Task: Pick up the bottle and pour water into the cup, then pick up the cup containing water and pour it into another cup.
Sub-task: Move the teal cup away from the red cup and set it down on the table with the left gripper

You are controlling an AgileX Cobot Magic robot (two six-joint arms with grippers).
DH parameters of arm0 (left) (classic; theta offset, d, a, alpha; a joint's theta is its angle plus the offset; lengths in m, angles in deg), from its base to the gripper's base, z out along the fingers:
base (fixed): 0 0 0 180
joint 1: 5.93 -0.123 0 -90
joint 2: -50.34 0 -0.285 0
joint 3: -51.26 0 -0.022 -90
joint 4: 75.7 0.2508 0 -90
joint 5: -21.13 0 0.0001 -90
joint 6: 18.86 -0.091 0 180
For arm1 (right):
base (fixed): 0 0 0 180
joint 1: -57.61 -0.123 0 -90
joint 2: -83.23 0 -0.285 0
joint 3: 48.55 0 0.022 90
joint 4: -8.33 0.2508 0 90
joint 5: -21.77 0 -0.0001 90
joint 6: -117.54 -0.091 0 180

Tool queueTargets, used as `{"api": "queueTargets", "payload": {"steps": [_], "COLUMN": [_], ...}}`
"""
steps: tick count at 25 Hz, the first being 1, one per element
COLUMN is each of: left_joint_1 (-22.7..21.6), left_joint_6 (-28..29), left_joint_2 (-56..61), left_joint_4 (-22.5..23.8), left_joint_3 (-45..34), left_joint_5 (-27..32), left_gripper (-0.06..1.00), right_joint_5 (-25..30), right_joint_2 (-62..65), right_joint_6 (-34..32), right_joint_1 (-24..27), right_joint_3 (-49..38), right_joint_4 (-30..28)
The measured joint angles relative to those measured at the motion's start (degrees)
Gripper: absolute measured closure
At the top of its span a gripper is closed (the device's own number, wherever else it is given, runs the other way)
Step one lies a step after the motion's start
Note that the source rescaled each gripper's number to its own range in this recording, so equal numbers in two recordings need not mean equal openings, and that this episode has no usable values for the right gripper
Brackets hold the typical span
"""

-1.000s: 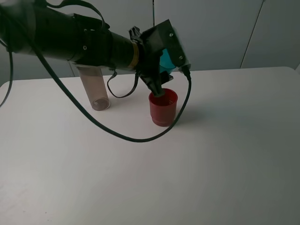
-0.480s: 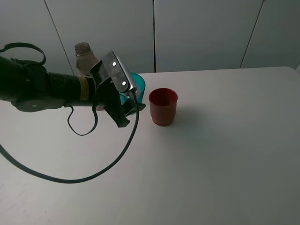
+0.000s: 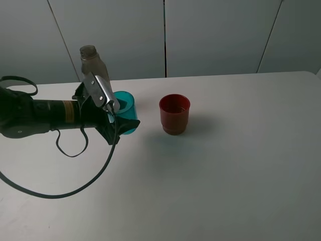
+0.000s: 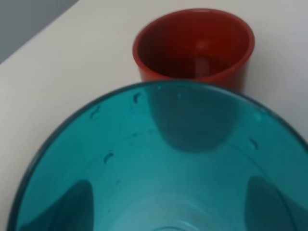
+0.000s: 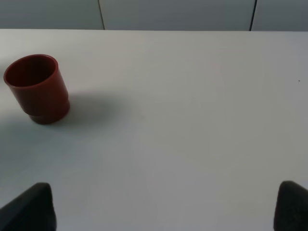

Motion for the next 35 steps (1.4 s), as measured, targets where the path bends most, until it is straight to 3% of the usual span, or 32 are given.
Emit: {"api": "queueTargets", "payload": {"steps": [8, 25, 27, 29, 30, 35], "left_joint_1": [-0.25, -0.25, -0.25, -0.25, -0.25, -0.25], "left_joint_6": [-1.14, -1.48, -1.48, -1.48, -1.38, -1.28], "left_joint_2": [-6.96, -7.24, -7.24, -7.12, -6.83, -2.3], "left_joint_4": [0.09, -0.15, -0.15, -0.26, -0.26, -0.37], "left_joint_3": [-0.24, -0.13, -0.13, -0.13, -0.13, -0.13], "left_joint_5": [-0.95, -1.57, -1.88, -2.2, -2.2, -1.37], "left_gripper": [0.55, 0.54, 0.4, 0.08, 0.01, -0.05], "right_joint_5": [0.0, 0.0, 0.0, 0.0, 0.0, 0.0], "right_joint_2": [0.0, 0.0, 0.0, 0.0, 0.0, 0.0], "right_joint_6": [0.0, 0.0, 0.0, 0.0, 0.0, 0.0], "right_joint_1": [0.0, 0.0, 0.0, 0.0, 0.0, 0.0], "right_joint_3": [0.0, 0.0, 0.0, 0.0, 0.0, 0.0], "right_joint_4": [0.0, 0.0, 0.0, 0.0, 0.0, 0.0]}}
